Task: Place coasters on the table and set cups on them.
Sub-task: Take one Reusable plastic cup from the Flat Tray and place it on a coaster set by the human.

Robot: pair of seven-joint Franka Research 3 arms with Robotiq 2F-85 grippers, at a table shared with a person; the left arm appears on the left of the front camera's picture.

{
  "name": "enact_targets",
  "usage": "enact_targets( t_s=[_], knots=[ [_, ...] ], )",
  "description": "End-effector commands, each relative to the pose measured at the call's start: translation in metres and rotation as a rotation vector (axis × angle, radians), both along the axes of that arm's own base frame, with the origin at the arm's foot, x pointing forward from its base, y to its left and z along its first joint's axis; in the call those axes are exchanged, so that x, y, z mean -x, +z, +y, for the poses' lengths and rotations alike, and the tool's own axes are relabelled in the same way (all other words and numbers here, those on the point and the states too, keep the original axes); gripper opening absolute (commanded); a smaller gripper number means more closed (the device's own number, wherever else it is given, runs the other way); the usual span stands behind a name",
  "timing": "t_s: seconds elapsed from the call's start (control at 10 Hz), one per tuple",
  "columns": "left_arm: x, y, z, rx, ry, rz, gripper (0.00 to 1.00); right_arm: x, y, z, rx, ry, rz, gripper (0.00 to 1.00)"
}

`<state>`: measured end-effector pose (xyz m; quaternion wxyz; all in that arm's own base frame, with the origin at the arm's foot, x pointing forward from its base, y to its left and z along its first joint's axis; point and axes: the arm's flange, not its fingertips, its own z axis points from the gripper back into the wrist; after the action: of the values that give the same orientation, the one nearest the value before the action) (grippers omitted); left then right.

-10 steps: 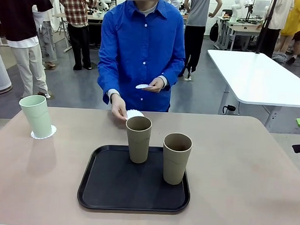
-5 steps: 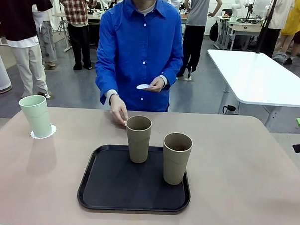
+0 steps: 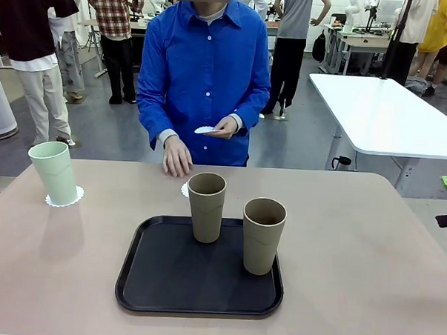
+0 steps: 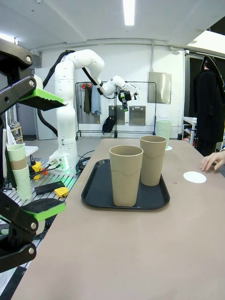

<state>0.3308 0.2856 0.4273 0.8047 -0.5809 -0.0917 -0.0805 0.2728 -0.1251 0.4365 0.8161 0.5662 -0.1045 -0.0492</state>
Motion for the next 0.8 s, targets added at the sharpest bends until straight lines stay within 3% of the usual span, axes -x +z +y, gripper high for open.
enact_targets(
  t_s=[0.0, 0.7],
  knots=[
    [0.0028, 0.0014, -0.0006, 0.005, 0.003, -0.003, 1.00, -0.0022, 0.0004, 0.0003, -0.018, 0.002, -0.021, 1.00],
    [0.0028, 0.0014, -0.0006, 0.005, 0.003, -0.003, 1.00, -0.0022, 0.0004, 0.0003, -0.018, 0.002, -0.021, 1.00]
  ],
)
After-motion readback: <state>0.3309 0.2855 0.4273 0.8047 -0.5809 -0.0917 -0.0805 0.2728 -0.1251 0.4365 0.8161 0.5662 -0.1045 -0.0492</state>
